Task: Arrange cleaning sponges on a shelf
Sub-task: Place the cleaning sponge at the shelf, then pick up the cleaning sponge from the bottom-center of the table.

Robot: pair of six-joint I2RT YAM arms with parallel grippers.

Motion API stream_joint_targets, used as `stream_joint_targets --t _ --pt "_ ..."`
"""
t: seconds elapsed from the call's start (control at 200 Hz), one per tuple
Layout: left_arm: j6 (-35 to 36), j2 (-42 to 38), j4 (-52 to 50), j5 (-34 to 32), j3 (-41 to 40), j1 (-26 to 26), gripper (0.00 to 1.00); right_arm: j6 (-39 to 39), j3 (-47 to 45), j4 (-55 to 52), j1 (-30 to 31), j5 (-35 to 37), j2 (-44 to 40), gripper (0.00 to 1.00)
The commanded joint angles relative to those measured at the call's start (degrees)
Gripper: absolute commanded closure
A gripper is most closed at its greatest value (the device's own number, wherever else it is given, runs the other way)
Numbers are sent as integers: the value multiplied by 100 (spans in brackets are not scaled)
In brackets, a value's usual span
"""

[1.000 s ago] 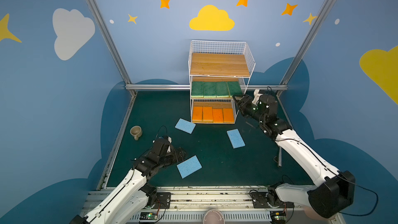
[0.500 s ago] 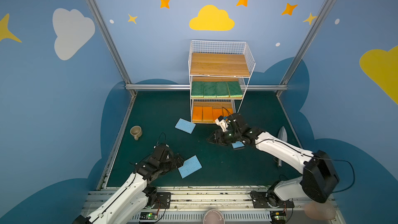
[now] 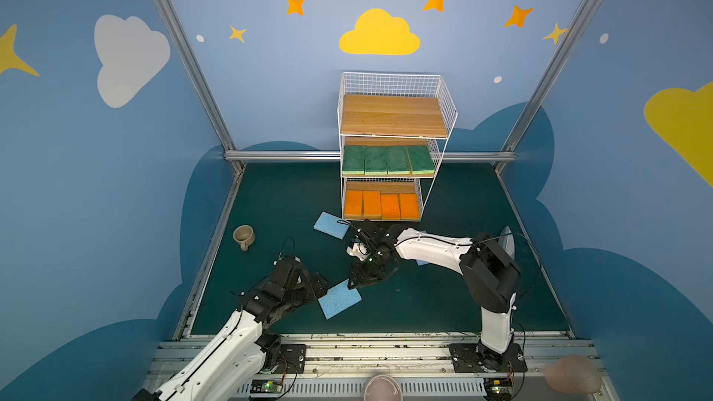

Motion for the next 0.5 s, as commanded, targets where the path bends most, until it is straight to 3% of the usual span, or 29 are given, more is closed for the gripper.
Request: stream_joint_targets --t 0.0,0.375,0.496 --pt "106 -107 -203 -46 143 42 3 42 57 -176 20 157 63 53" --pt "127 -305 -274 -22 211 103 2 88 199 48 127 276 468 57" --pt "128 -381 -349 -3 303 125 2 121 208 175 101 307 470 69"
